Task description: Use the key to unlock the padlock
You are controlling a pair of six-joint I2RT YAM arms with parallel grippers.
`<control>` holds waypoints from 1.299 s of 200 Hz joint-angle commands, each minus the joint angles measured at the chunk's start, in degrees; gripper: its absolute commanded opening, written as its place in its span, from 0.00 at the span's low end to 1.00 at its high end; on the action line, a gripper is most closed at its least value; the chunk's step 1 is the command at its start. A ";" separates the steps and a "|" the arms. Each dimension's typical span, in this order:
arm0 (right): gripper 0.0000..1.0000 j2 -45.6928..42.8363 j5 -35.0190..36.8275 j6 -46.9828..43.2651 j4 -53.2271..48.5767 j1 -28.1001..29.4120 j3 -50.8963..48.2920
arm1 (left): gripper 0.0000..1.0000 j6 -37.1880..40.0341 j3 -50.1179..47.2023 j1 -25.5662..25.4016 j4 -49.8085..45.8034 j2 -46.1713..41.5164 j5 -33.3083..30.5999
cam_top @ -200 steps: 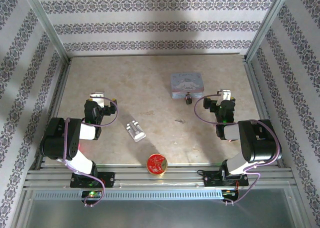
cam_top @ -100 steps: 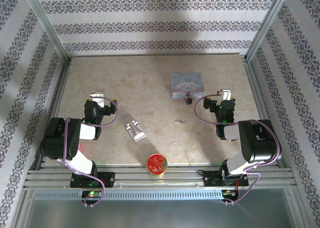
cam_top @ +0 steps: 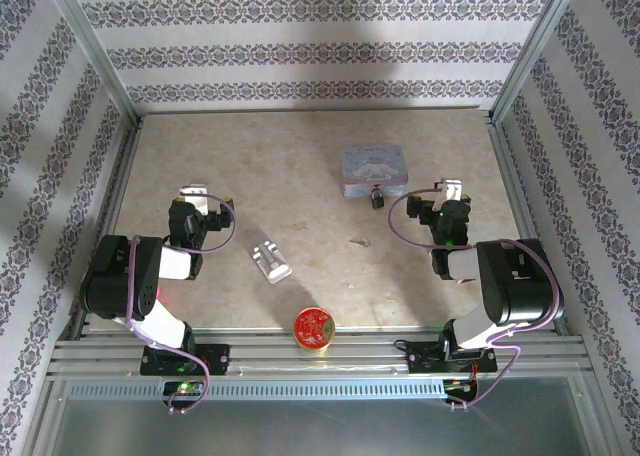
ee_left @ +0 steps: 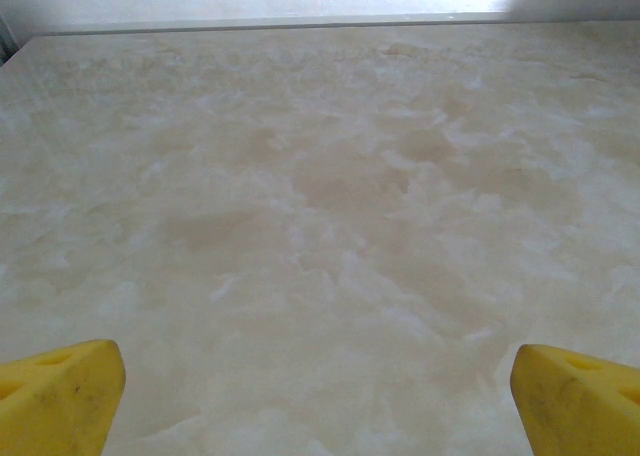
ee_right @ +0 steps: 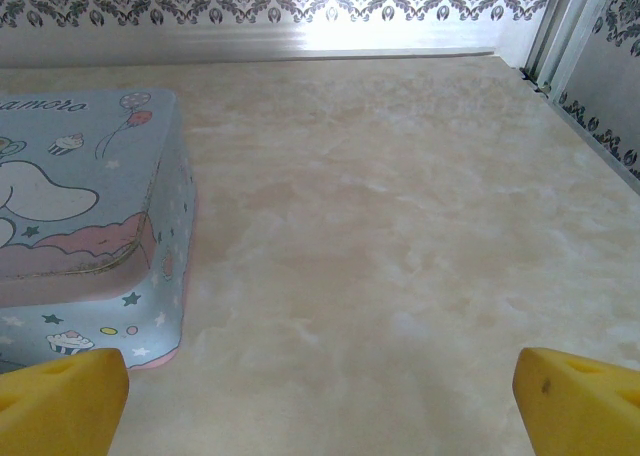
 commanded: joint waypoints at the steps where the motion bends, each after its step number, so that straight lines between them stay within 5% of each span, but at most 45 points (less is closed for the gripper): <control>1: 0.98 -0.51 -0.92 0.00 0.52 -0.46 0.95 | 0.99 0.93 1.03 -0.38 -1.01 -0.25 -0.24; 75: 0.98 -1.26 -0.60 0.07 -1.24 -0.46 1.63 | 0.99 0.31 1.46 -0.38 -1.80 -0.25 -1.25; 137: 0.98 -12.62 2.96 1.31 -11.75 -0.38 1.83 | 0.99 -1.07 0.73 -0.38 -7.02 -8.23 -5.79; 187: 0.98 -22.77 8.35 6.34 -33.81 0.97 5.51 | 0.99 -4.27 -0.83 -0.38 -12.31 -18.47 -10.96; 260: 0.98 -31.56 7.80 13.73 -58.06 8.36 10.58 | 0.99 -13.85 -1.44 -0.63 -21.89 -30.78 -6.21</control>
